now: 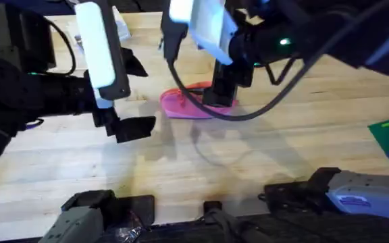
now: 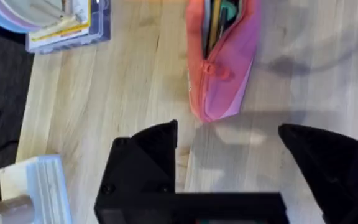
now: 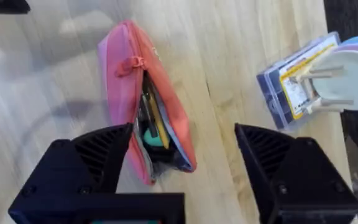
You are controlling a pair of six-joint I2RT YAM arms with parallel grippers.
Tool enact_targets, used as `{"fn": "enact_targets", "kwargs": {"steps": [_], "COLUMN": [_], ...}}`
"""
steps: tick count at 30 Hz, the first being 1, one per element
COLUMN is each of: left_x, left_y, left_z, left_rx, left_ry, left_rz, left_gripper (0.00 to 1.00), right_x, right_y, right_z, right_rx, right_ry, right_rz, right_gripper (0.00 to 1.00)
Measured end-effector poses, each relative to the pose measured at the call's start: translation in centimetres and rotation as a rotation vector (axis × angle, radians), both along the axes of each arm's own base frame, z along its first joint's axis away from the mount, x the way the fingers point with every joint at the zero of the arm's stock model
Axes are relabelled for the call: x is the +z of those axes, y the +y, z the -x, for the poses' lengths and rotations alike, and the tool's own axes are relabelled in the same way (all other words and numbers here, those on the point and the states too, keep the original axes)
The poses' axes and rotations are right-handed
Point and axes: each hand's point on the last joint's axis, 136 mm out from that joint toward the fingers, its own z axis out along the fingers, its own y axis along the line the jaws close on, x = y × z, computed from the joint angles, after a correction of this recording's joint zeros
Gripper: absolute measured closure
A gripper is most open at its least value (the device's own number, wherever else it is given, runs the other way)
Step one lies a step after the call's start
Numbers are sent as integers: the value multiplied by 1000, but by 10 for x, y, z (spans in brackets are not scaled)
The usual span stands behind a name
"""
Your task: Unzip the bag, pick up the pens from the table one at a time and place them inside, then zip the bag closed.
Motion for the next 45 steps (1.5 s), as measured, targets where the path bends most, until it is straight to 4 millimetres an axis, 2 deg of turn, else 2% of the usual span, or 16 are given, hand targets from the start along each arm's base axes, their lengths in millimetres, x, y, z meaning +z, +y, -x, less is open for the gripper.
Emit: {"fn": "enact_targets", "kwargs": {"steps": [9, 16, 28, 32, 33, 39, 45], "left_x": [-4, -31, -73, -74, -72, -70, -70], "left_y": [32, 43, 42, 38, 36, 35, 35], "left_z": [-13, -23, -32, -35, -36, -38, -38], "left_rx": [131, 121, 38, 24, 19, 13, 13], "left_ry": [17, 102, 224, 228, 220, 204, 203], "left_rz": [-4, 4, 81, 120, 136, 147, 149], "left_gripper": [7, 7, 8, 8, 8, 8, 8], "right_x": [36, 57, 58, 58, 59, 60, 60], "right_y": [-7, -12, -11, -8, -2, 5, 8], "right_z": [10, 17, 20, 23, 29, 35, 38], "right_rx": [-180, -309, -485, -596, -648, -760, -795], "right_ry": [17, 50, 165, 260, 351, 489, 536], "right_rz": [-181, -313, -437, -527, -591, -686, -714], "right_gripper": [3, 3, 3, 3, 3, 3, 3]}}
